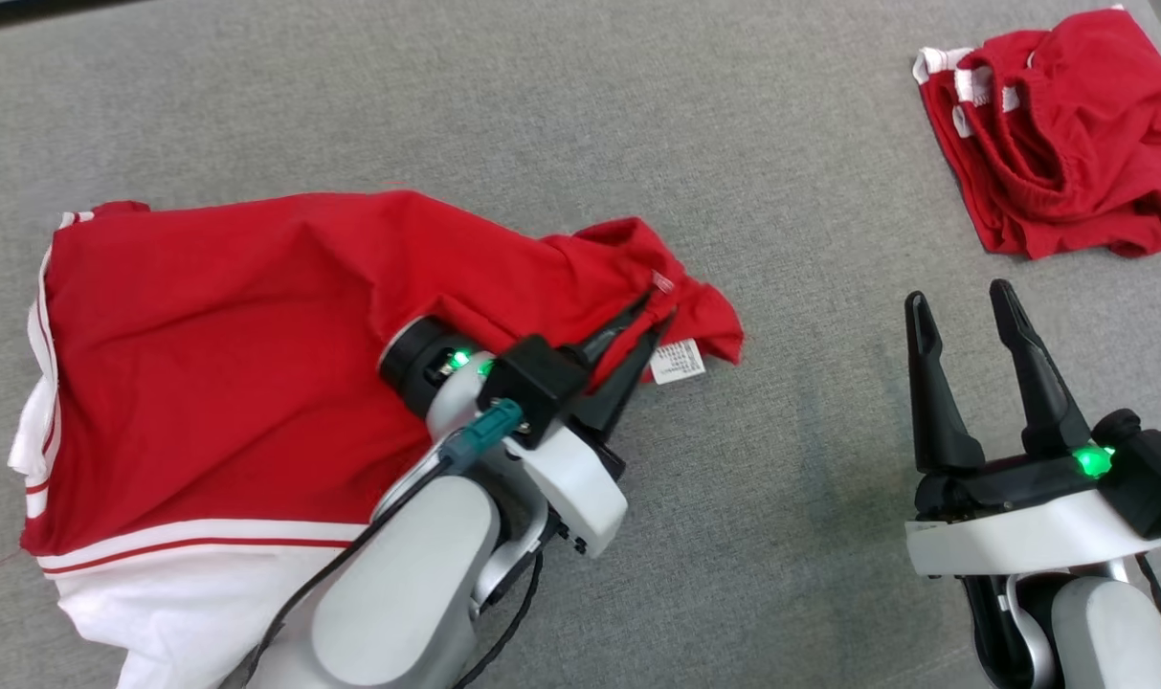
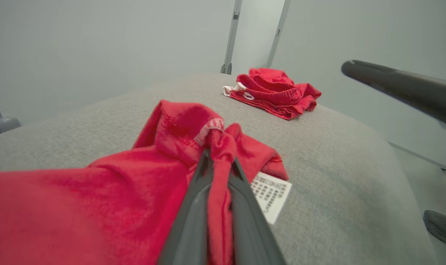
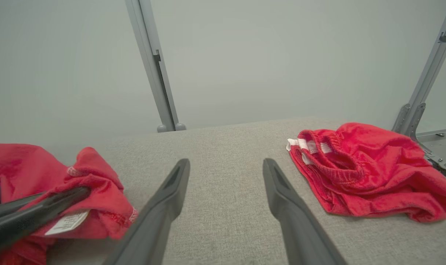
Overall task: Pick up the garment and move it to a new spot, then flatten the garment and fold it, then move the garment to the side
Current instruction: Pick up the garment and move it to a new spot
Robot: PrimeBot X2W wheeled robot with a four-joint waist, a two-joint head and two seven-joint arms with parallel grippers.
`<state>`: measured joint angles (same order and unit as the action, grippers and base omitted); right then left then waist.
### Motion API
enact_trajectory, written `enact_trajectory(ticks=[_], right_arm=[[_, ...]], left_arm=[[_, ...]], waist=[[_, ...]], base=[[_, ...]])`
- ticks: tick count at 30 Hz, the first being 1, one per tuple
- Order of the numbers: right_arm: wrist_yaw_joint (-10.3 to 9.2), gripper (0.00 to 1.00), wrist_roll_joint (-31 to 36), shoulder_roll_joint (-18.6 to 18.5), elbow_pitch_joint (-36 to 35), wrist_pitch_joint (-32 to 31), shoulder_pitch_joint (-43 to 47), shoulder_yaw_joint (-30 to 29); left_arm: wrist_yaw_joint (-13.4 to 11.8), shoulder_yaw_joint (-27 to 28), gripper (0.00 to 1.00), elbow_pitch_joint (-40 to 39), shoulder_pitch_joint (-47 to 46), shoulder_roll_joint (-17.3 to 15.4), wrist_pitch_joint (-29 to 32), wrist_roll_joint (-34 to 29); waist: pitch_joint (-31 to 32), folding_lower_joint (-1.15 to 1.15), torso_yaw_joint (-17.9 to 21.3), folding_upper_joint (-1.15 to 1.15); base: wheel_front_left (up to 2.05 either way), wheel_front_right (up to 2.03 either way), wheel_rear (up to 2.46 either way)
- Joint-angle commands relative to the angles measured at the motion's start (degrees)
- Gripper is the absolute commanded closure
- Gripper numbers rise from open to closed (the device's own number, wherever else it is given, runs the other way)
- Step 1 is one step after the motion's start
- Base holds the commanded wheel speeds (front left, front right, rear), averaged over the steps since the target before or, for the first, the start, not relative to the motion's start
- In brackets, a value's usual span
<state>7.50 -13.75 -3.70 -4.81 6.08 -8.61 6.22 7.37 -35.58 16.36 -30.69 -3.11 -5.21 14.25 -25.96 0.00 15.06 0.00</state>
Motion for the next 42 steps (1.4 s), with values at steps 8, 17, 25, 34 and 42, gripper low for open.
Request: enact_trajectory(ticks=[8, 17, 25, 34, 42], right_arm=[[-0.02, 0.0, 0.82, 0.24, 1.91, 0.97, -1.35, -0.2], [-0.03, 0.0, 1.89, -1.1, 2.04, -0.91, 0.56, -0.63], [-0.03, 0.0, 2.07, -2.45, 0.54, -3.7, 2.74, -0.64], [-0.02, 0.0, 1.57, -3.51, -0.24, -6.01, 6.04, -1.2], [-0.02, 0.0, 1.23, -4.16, 0.73, -7.29, 9.18, -1.0]], left_arm=[[0.12, -4.58, 0.0, 3.97, -2.43, -0.25, -4.69, 1.83], [-4.51, 2.06, 0.0, -2.02, 3.09, -3.51, -9.05, 5.05], [-10.55, 13.68, 0.0, -4.82, 10.39, -8.98, -9.86, 8.77], [-12.5, 23.5, 0.0, -5.91, 19.76, -13.14, -9.99, 10.94], [-12.71, 25.35, 0.0, -8.82, 27.32, -14.32, -9.93, 11.76]], waist=[[1.21, 0.0, -1.77, 0.0], [8.4, 0.0, -7.18, 0.0], [12.96, 0.0, -11.75, 0.0], [17.55, 0.0, -15.25, 0.0], [21.76, 0.0, -16.24, 0.0]], base=[[0.0, 0.0, 0.0], [0.0, 0.0, 0.0], [0.0, 0.0, 0.0], [0.0, 0.0, 0.0], [0.0, 0.0, 0.0]])
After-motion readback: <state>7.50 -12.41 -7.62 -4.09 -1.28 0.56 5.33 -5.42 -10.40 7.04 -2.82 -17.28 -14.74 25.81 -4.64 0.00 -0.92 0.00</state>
